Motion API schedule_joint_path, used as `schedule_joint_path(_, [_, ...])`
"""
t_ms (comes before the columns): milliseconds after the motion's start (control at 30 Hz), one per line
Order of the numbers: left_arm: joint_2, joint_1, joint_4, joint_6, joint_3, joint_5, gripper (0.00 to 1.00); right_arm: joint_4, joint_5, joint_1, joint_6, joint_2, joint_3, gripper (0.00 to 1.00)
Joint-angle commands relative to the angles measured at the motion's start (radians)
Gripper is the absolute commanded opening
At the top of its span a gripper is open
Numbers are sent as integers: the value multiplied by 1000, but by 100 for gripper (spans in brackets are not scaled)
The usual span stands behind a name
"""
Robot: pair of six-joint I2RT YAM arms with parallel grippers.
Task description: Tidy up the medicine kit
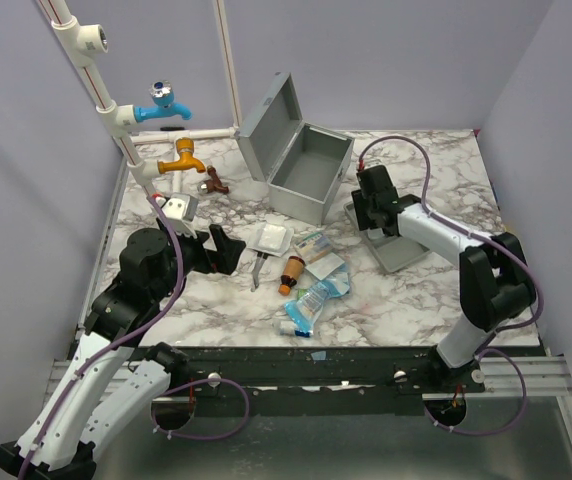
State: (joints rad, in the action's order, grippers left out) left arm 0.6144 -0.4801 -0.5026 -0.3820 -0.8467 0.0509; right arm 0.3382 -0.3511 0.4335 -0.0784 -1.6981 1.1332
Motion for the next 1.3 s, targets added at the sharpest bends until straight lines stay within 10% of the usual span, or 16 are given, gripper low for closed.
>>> schedule_joint_path(0, [1, -4, -1, 12, 6, -29, 99, 22, 23, 10, -11, 67, 34, 55])
schedule_joint_path(233, [6, -5, -2, 14, 5, -35, 99, -3, -61, 10, -20, 28, 45, 55])
schedule_joint_path(700, [11, -5, -8, 15, 1, -43, 99, 94, 311, 48, -172, 155, 31, 58])
schedule_joint_path(1267, [1, 1, -28, 14, -6, -97, 99, -41, 286, 311, -661, 260, -110, 66])
